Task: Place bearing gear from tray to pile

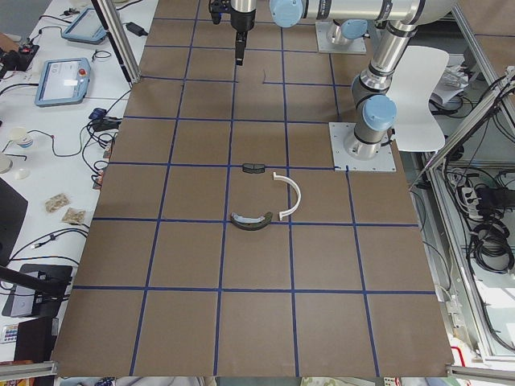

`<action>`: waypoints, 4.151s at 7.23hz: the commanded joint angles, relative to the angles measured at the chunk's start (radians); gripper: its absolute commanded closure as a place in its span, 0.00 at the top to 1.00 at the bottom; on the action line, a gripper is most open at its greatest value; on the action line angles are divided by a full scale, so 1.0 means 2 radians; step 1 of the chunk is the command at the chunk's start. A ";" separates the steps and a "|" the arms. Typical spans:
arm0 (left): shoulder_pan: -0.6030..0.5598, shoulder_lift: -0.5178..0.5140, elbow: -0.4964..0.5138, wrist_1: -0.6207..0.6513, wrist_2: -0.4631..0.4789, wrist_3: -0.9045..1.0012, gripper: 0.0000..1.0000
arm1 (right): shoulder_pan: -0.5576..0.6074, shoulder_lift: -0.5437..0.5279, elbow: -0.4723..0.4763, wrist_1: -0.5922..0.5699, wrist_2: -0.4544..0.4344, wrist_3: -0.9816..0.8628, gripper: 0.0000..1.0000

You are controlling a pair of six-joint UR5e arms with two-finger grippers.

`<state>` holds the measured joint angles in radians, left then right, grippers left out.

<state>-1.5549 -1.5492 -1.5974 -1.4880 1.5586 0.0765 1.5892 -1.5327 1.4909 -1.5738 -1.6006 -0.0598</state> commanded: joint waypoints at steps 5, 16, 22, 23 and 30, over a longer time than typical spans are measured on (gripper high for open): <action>-0.001 0.000 0.003 0.001 -0.002 -0.001 1.00 | -0.009 0.002 0.002 0.005 -0.002 -0.021 1.00; -0.001 0.001 -0.003 0.002 -0.002 0.000 1.00 | -0.400 0.198 0.008 -0.178 -0.015 -0.746 1.00; -0.001 0.002 -0.004 0.006 -0.002 0.000 1.00 | -0.489 0.258 0.096 -0.332 -0.010 -0.966 0.92; -0.001 0.002 -0.004 0.006 -0.002 -0.001 1.00 | -0.499 0.259 0.114 -0.340 -0.004 -0.966 0.86; -0.001 0.001 -0.002 0.006 -0.002 0.000 1.00 | -0.493 0.201 0.121 -0.306 0.017 -0.942 0.00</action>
<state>-1.5570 -1.5449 -1.6030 -1.4757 1.5555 0.0763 0.5935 -1.0620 1.7327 -2.2692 -1.5901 -1.9747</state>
